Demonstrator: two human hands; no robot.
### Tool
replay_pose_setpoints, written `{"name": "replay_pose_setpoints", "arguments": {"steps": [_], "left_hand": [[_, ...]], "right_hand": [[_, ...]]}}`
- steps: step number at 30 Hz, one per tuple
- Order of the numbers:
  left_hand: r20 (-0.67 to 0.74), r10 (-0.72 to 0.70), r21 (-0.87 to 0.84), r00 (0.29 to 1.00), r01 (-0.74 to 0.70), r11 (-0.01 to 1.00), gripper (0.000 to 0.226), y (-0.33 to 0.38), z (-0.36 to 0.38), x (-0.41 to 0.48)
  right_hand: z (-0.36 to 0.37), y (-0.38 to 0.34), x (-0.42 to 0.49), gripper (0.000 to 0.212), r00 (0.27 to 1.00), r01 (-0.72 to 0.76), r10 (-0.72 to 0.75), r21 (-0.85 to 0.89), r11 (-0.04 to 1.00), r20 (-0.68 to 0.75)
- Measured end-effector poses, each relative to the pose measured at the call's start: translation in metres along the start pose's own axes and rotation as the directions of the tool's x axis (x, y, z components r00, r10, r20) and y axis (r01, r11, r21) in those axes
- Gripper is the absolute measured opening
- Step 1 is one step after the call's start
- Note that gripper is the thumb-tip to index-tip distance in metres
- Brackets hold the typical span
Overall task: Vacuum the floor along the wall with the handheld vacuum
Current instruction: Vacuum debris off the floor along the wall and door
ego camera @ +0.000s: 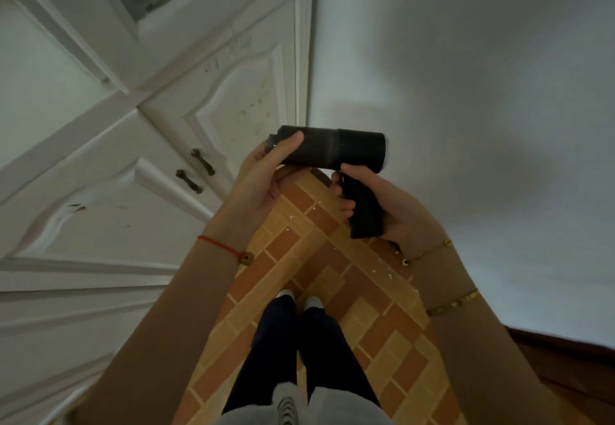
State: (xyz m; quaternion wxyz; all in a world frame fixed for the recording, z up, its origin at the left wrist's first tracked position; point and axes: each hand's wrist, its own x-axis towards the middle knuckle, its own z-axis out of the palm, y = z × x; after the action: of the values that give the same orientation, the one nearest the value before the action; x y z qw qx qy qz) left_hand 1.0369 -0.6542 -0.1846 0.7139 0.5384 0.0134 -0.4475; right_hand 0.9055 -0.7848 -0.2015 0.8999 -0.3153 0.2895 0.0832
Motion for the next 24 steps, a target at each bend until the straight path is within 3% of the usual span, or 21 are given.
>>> {"name": "replay_pose_setpoints", "arguments": {"steps": [9, 15, 24], "left_hand": [[-0.064, -0.126, -0.032, 0.990, 0.124, 0.992, 0.050, -0.112, -0.062, 0.100], [-0.062, -0.126, -0.042, 0.990, 0.124, 0.991, 0.025, -0.200, -0.110, 0.168], [0.024, -0.065, 0.004, 0.998, 0.065, 0.998, 0.048, -0.326, -0.187, 0.289]], "right_hand": [[-0.104, 0.071, 0.109, 0.017, 0.997, -0.035, 0.037, 0.029, 0.999, -0.067], [-0.182, 0.125, 0.186, 0.018, 0.995, -0.025, 0.025, -0.001, 1.000, -0.094], [-0.303, 0.195, 0.305, 0.018, 0.996, 0.034, -0.048, -0.168, 0.985, -0.079]]}}
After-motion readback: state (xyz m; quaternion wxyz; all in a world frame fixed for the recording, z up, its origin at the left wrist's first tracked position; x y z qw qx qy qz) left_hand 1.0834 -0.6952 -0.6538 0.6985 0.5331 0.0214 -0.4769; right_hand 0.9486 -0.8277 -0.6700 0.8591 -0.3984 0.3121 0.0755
